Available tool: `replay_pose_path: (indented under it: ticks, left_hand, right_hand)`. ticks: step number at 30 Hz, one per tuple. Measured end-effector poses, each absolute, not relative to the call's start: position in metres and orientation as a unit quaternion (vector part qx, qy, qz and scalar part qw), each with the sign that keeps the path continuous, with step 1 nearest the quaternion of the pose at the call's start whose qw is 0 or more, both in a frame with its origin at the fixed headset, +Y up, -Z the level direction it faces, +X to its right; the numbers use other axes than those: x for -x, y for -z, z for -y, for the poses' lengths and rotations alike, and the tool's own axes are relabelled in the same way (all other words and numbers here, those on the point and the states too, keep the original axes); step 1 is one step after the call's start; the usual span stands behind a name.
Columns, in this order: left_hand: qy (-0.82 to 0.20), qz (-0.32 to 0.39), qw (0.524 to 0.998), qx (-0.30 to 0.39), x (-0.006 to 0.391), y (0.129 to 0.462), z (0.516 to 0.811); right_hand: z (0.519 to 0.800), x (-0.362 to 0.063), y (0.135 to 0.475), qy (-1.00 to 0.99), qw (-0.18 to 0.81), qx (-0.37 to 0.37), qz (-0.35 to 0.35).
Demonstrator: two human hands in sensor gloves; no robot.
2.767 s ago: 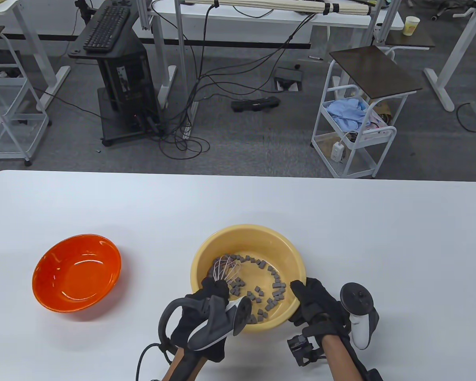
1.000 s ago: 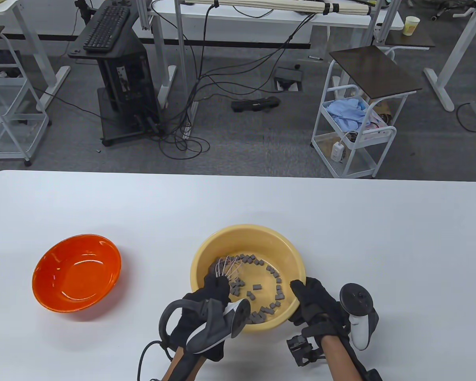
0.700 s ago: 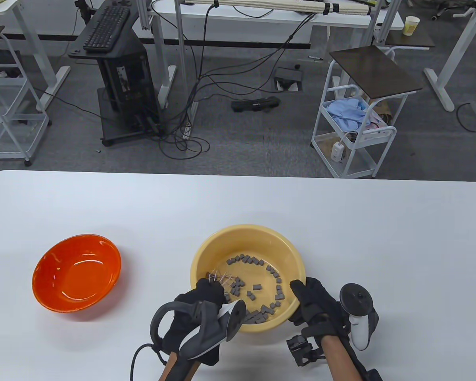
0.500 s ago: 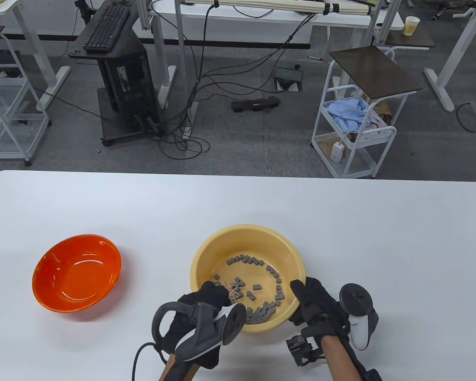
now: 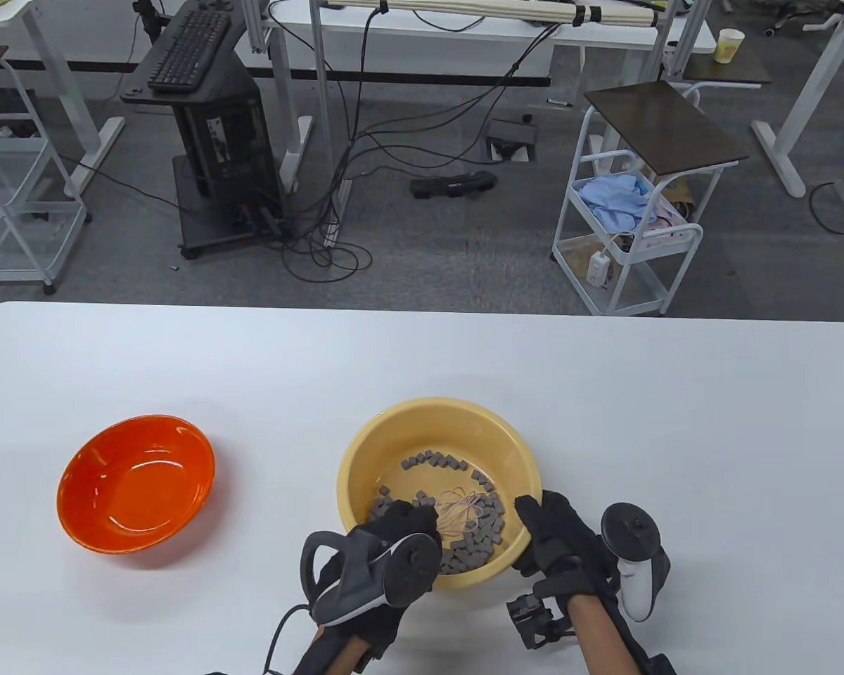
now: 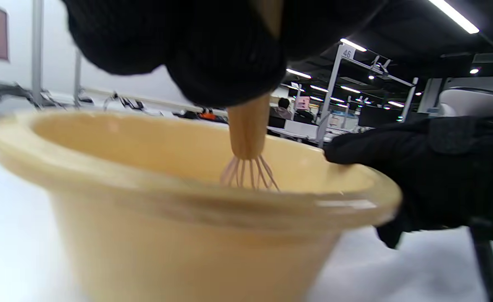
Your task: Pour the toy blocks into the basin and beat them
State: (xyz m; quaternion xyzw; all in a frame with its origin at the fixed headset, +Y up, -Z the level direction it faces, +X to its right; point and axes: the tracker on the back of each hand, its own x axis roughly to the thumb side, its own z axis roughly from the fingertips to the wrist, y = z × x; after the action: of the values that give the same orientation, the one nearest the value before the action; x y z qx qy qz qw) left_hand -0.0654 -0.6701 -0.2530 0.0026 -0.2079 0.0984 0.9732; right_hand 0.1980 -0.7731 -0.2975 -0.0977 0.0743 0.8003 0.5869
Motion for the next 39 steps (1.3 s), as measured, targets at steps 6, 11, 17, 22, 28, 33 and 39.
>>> replay_pose_path:
  ticks: [6,11,17,22,28,33,39]
  left_hand:
    - [-0.066,0.204,0.976,0.035,0.058,0.261,0.686]
    - [0.003,0.145,0.989,0.01,0.058,0.262,0.688]
    - [0.047,0.094,0.994,-0.002,0.063,0.263,0.687]
    - [0.078,0.072,0.994,0.019,0.07,0.265,0.684]
    - [0.007,0.083,0.997,-0.003,0.092,0.269,0.674]
    - [-0.144,0.08,0.985,-0.055,0.128,0.27,0.659]
    - [-0.184,0.008,0.977,-0.11,0.173,0.274,0.66]
  right_hand:
    - [0.773,-0.198,0.298,-0.8,0.587,0.096,-0.076]
    - [0.773,-0.198,0.298,-0.8,0.588,0.092,-0.077]
    - [0.773,-0.198,0.297,-0.8,0.588,0.093,-0.076]
    - [0.773,-0.198,0.297,-0.801,0.587,0.093,-0.075]
    - [0.773,-0.198,0.297,-0.802,0.585,0.093,-0.075]
    - [0.773,-0.198,0.297,-0.803,0.584,0.092,-0.075]
    - [0.773,-0.198,0.297,-0.804,0.583,0.091,-0.074]
